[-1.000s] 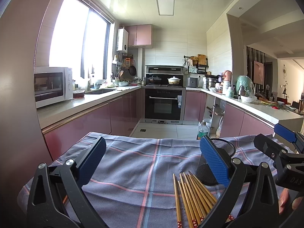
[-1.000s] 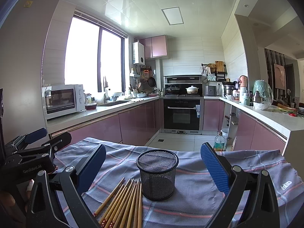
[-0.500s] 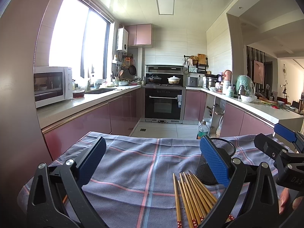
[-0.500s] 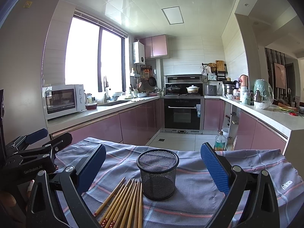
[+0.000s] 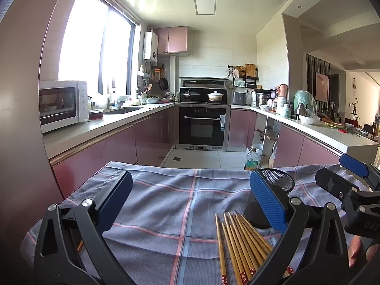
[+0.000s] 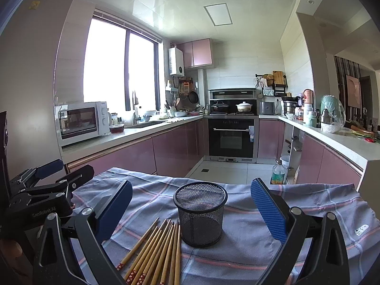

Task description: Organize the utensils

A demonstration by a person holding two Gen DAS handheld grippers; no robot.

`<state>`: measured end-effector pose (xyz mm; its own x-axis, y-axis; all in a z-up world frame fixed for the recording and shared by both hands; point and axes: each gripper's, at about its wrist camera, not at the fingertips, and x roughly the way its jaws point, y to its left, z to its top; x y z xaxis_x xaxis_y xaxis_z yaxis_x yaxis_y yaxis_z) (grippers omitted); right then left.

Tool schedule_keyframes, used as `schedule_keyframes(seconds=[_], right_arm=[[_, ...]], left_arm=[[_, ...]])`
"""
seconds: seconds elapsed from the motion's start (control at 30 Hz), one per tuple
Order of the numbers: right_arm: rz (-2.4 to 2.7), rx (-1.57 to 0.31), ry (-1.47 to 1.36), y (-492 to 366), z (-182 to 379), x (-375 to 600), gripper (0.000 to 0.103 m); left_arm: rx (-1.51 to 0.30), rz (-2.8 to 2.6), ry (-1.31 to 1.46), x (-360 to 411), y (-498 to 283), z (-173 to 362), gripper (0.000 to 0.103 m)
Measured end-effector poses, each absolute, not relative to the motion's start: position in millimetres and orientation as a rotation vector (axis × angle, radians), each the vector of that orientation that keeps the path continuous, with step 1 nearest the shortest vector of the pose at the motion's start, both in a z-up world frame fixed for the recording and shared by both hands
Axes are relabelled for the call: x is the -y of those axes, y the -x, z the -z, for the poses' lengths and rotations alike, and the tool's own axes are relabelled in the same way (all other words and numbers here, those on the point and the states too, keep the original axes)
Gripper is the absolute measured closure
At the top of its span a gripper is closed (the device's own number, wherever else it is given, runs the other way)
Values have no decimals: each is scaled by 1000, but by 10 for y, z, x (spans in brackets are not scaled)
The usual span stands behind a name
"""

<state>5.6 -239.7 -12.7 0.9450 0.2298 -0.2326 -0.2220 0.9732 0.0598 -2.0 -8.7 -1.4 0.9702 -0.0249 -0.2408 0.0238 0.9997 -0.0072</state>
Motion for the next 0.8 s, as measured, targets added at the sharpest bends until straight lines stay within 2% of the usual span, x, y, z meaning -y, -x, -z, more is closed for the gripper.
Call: schedule_keyframes(seconds=[0.3, 0.4, 0.53, 0.8], right_arm=[[-271, -364, 5, -210, 285, 2361, 7], [-303, -453, 37, -302, 413, 2312, 8], [-343, -582, 90, -427, 647, 2207, 24], [-378, -789, 65, -682, 1016, 2223, 57]], left_arm=[[-362, 46, -15, 59, -205, 181, 6], [-445, 79, -17, 42, -335, 316, 11], [-564, 124, -24, 45, -530, 569, 24], [-728, 194, -73, 163, -801, 1061, 35]])
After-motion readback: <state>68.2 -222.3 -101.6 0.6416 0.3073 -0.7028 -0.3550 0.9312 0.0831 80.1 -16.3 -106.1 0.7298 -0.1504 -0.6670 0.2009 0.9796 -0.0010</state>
